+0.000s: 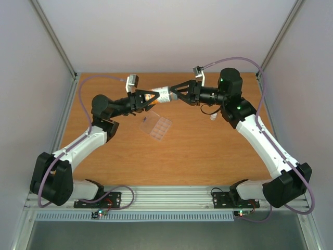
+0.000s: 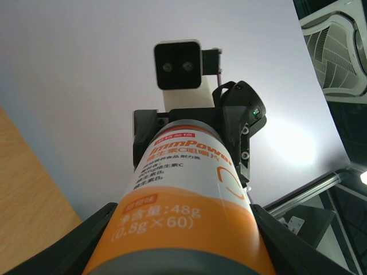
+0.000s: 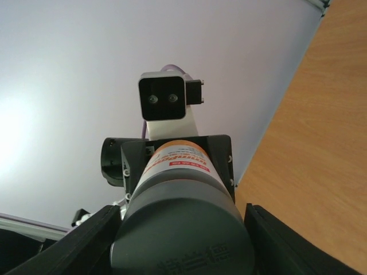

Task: Sort the pills into containers
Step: Unscrew the lid of the pill bottle.

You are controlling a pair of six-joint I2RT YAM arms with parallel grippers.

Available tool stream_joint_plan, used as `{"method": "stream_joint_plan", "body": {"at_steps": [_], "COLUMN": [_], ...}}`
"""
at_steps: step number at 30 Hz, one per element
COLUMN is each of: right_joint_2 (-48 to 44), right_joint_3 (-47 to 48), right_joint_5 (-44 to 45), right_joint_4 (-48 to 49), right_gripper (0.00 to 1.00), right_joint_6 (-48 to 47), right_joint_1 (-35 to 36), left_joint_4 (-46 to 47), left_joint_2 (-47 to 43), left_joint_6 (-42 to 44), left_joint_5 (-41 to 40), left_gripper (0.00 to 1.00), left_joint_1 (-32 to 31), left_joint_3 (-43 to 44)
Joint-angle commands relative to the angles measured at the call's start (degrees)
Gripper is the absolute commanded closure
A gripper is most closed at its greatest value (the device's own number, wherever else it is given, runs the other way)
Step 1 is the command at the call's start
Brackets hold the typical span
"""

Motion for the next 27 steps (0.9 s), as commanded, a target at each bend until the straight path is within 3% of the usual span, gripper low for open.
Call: {"method": "stream_joint_plan", "body": {"at_steps": [1, 4, 9, 15, 19, 27], "right_joint_2": [0.75, 1.57, 2.0, -1.82, -4.58, -5.24], "right_joint_3": [4.12, 6.16, 10.04, 3.7, -2.1, -4.5], "right_joint_5": [-0.72, -0.56, 1.86, 1.05, 1.87, 3.33], "right_joint_4": [-3.63, -6.05, -10.84, -3.74, -0.86, 2.02], "right_gripper": [0.49, 0.67, 0.76, 0.77, 0.76, 0.72], "right_joint_6": [-2.94, -5.44, -16.2, -32.6, -42.38, -47.69], "right_joint_1": [0.15, 0.54, 0.88, 0.88, 0.88, 0.88], "left_joint_4": [1.29, 1.11, 7.07, 22.06, 24.45, 28.48], "left_joint_2": [0.49, 0.74, 2.14, 5.44, 6.17, 5.4], "left_joint_6": [1.96, 1.97, -2.87, -17.31, -22.88, -28.52], "left_joint_5": [-0.51, -1.07, -2.69, -7.54, -10.36, -13.66], "left_gripper": [0.96, 0.96, 0.96, 0.96, 0.96, 0.96], "left_joint_1": [-0.46, -0.46, -0.48, -0.47, -0.5, -0.46], "left_joint_3": [2.36, 2.44, 1.64, -0.47, -0.8, -2.6]}}
